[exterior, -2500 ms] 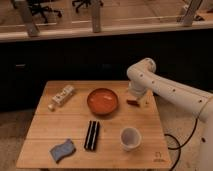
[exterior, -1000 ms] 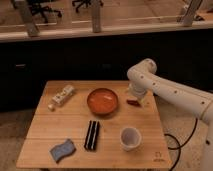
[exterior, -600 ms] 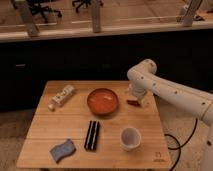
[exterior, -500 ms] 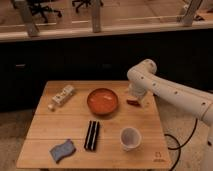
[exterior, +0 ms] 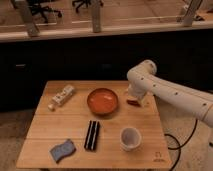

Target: Move the arm in a circular motion

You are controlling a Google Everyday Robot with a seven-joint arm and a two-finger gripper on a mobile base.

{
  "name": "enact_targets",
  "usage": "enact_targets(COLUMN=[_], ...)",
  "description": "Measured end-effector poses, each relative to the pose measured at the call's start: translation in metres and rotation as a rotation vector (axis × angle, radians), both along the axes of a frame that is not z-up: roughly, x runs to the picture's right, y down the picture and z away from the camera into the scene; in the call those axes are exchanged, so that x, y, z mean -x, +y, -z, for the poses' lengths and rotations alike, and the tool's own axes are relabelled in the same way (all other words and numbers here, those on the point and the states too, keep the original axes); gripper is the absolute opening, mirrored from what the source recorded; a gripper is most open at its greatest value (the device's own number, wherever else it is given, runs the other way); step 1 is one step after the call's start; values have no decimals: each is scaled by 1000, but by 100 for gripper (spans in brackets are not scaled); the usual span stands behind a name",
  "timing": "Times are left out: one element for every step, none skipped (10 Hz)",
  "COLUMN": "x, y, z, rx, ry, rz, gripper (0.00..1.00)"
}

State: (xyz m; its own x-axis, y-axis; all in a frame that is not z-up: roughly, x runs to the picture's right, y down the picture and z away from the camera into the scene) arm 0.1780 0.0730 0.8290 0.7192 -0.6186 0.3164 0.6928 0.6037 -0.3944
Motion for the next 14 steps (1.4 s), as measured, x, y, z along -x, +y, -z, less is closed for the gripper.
enact_targets(x=[2,4,5,7,9,14,17,17,19,20,25,31,35,37], y=[1,2,3,3,5,7,8,8,8,8,8,8,8,8], z=[1,2,2,2,4,6,7,8,9,10,11,12,12,14], rx=[-2,-3,-4,-9,-9,-11,-13,-16,-18,-20,-22,-25,-28,-31], ry=[-5,-9,-11,-18,-24,-29,-32,-35,-41,-44,-50,-57,-61,-64], rz=[6,9,11,16,21,27,30,32,36,42,51,62,65,72], gripper=[80,80,80,80,80,80,80,80,80,80,80,80,80,80])
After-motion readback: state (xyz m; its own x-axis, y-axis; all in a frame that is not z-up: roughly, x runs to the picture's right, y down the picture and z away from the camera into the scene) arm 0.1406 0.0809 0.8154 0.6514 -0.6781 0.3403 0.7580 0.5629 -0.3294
